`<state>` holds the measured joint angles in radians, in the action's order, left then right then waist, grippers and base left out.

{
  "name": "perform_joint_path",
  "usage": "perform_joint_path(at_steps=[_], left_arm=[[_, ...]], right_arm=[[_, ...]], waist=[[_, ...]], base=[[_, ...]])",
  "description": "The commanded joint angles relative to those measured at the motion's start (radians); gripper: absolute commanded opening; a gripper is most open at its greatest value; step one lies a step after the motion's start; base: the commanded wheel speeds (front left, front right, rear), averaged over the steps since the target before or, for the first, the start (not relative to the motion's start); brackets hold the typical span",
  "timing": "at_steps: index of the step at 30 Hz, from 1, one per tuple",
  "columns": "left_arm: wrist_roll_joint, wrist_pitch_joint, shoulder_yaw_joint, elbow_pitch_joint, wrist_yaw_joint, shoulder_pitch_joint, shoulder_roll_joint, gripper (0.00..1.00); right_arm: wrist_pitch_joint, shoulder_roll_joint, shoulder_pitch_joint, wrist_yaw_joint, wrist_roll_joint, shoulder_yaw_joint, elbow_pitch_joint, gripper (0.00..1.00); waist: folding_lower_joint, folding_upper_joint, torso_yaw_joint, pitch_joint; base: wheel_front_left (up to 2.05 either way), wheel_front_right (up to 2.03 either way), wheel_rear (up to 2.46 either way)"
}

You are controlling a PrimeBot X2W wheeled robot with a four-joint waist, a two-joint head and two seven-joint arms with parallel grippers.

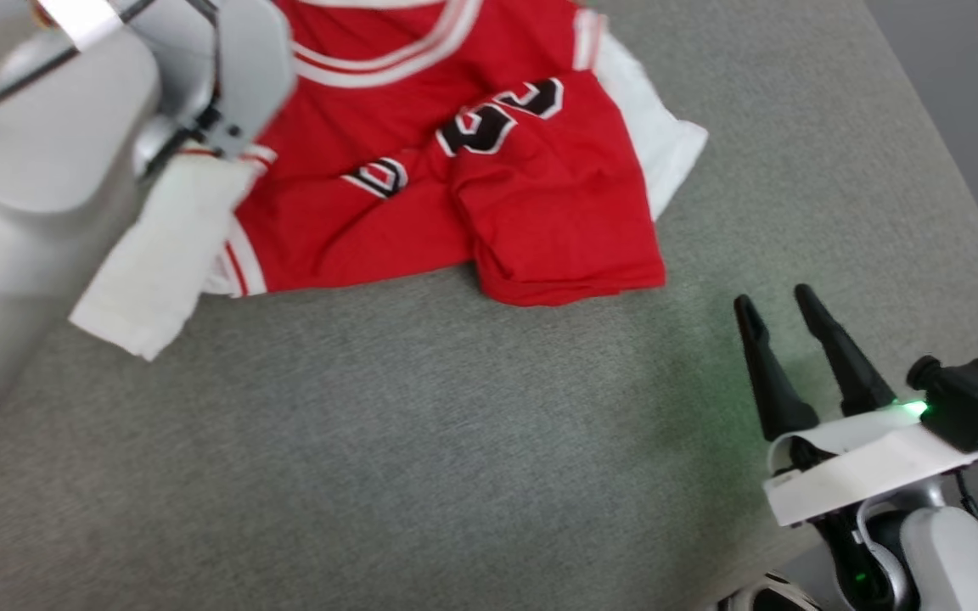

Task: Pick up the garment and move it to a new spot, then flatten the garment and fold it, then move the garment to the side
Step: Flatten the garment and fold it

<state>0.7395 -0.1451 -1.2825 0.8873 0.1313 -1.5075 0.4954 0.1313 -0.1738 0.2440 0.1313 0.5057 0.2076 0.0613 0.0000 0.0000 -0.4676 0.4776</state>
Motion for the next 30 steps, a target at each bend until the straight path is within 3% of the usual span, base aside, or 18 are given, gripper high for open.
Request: perform_joint_path(at_steps=[1,2,3,4,5,6,8,9,22,30], left_arm=[[-0.014,0.009,0.001,0.029,-0.002,-0.015,0.006,0.0],[-0.03,0.008,0.001,0.057,-0.002,-0.017,0.005,0.0],[-0.057,0.009,0.001,0.079,-0.002,-0.018,0.005,0.12],[-0.074,0.018,0.001,0.102,-0.002,-0.021,0.004,0.35],[-0.084,0.025,0.001,0.123,-0.002,-0.02,-0.001,0.45],[-0.087,0.033,0.001,0.14,-0.002,-0.019,-0.006,0.48],[-0.087,0.062,0.001,0.175,-0.002,-0.02,-0.013,0.89],[-0.084,0.07,0.001,0.187,-0.002,-0.013,-0.016,1.0],[0.044,0.219,0.02,0.228,-0.002,0.038,-0.059,1.0],[0.185,0.373,0.094,0.206,-0.002,0.188,-0.084,1.0]], right_arm=[[0.011,0.008,0.022,-0.001,0.011,0.012,0.006,1.0],[0.014,0.011,0.023,-0.001,0.011,0.018,0.011,1.0],[0.019,0.012,0.027,-0.001,0.012,0.025,0.016,1.0],[0.023,0.012,0.031,-0.001,0.014,0.029,0.021,1.0],[0.028,0.013,0.035,-0.001,0.016,0.034,0.025,1.0],[0.03,0.013,0.037,-0.001,0.018,0.036,0.028,1.0],[0.036,0.011,0.035,-0.001,0.019,0.037,0.037,1.0],[0.037,0.008,0.035,-0.001,0.018,0.036,0.04,1.0],[-0.005,-0.041,0.03,-0.001,-0.006,0.0,0.019,1.0],[-0.06,-0.091,-0.008,-0.001,-0.029,-0.048,-0.018,1.0]], waist=[[0.0,0.0,-0.027,0.025],[0.0,0.0,-0.033,0.029],[0.0,0.0,-0.039,0.033],[0.0,0.0,-0.042,0.035],[0.0,0.0,-0.045,0.037],[0.0,0.0,-0.046,0.038],[0.0,0.0,-0.043,0.035],[0.0,0.0,-0.039,0.032],[0.0,0.0,0.089,-0.05],[0.0,0.0,0.21,-0.145]], base=[[0.0,0.0,0.0],[0.0,0.0,0.0],[0.0,0.0,0.0],[0.0,0.0,0.0],[0.0,0.0,0.0],[0.0,0.0,0.0],[0.0,0.0,0.0],[0.0,0.0,0.0],[0.0,0.0,0.0],[0.0,0.0,0.0]])
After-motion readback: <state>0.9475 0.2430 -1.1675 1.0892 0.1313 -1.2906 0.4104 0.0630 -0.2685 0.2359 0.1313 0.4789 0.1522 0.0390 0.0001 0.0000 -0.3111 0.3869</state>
